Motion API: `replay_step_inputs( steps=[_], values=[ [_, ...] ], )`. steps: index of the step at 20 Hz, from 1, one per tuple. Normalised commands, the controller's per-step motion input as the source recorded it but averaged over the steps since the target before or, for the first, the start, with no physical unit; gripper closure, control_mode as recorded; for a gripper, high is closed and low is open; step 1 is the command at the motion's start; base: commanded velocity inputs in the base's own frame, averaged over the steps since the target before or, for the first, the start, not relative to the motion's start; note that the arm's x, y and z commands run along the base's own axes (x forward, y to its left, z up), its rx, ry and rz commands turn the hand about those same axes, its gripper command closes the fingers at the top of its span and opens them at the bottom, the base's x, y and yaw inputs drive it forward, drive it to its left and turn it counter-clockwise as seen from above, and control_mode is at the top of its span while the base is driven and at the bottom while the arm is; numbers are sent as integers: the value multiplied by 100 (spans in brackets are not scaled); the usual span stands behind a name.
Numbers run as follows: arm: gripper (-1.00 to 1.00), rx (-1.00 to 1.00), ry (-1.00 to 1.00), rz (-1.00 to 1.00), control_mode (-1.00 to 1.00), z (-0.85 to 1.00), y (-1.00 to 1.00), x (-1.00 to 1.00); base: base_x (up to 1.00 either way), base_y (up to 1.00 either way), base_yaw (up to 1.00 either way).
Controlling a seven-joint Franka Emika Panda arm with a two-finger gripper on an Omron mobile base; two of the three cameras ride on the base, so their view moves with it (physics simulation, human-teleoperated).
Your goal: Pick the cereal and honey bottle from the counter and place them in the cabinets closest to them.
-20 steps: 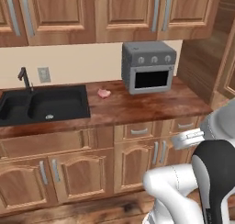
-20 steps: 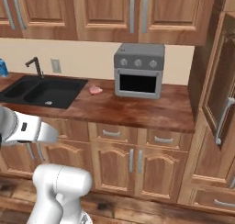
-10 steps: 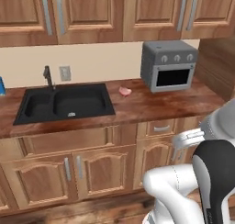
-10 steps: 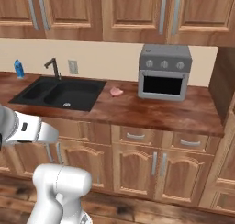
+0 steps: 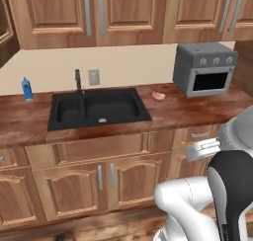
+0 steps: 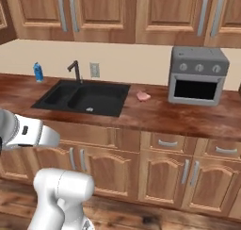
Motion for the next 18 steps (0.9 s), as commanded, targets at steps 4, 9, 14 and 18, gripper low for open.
replay_step_inputs(
  steps=[4,9,14,18],
  values=[
    [-100,0,0,0,100,0,0,0,-7,67,0],
    [-100,0,0,0,100,0,0,0,-6,69,0],
    [-100,0,0,0,100,0,0,0,-7,69,0],
    [-100,0,0,0,100,0,0,0,-6,68,0]
  ],
)
